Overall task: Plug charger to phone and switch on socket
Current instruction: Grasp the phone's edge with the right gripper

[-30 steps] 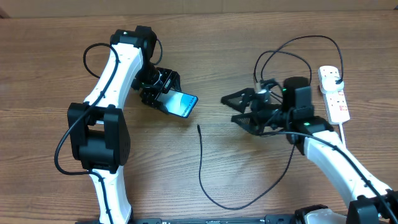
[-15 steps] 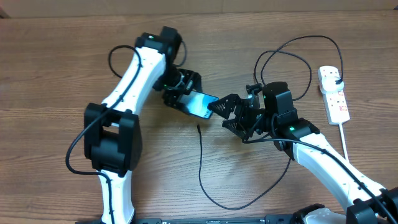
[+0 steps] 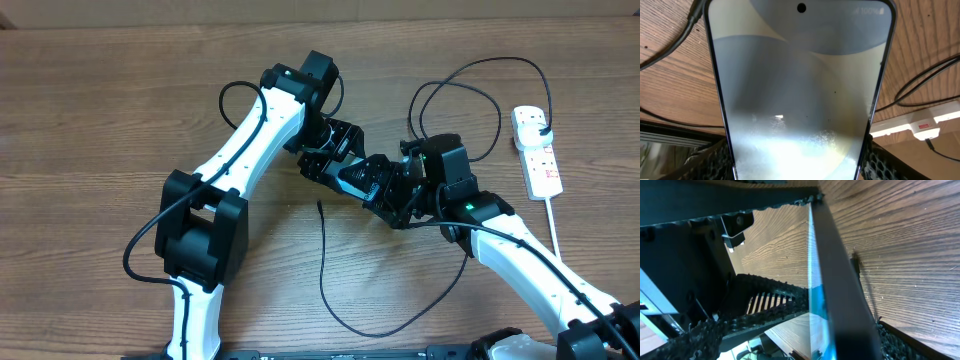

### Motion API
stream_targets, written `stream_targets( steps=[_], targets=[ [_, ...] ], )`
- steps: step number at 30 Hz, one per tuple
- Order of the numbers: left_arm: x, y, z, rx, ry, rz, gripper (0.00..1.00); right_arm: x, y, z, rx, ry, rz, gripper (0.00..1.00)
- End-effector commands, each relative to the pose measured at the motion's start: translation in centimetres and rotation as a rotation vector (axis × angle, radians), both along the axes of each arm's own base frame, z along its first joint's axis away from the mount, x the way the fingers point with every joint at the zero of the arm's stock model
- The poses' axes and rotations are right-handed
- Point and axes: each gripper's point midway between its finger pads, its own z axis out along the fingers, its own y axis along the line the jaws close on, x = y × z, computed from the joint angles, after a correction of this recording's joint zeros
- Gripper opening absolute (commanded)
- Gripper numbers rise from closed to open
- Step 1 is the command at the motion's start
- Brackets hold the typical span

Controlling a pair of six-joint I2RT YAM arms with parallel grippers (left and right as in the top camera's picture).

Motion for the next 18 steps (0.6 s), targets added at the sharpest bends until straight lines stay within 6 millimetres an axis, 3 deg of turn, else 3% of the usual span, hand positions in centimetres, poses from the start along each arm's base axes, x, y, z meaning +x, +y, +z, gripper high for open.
stream_targets(
  steps=[1, 9, 14, 18],
  targets=[
    [0.2, -0.6, 1.3, -0.045, 0.012, 0.021, 0.04, 0.8, 0.0, 0.4, -0.015, -0.022, -0.021, 0.92],
    [-0.7, -0.8, 1.6, -0.064, 0.059, 0.019, 0.04, 1.3, -0.5, 0.1, -0.047, -0.033, -0.055, 0.79],
    [-1.0, -1.0, 1.7, -0.071, 0.068, 0.014, 0.04, 1.5, -0.8, -0.1, -0.061, -0.037, -0.069, 0.65],
    [-1.3, -1.1, 1.8, -0.075, 0.080, 0.010, 0.04, 1.6, -0.8, -0.1, -0.066, -0.039, -0.075, 0.45]
  ],
)
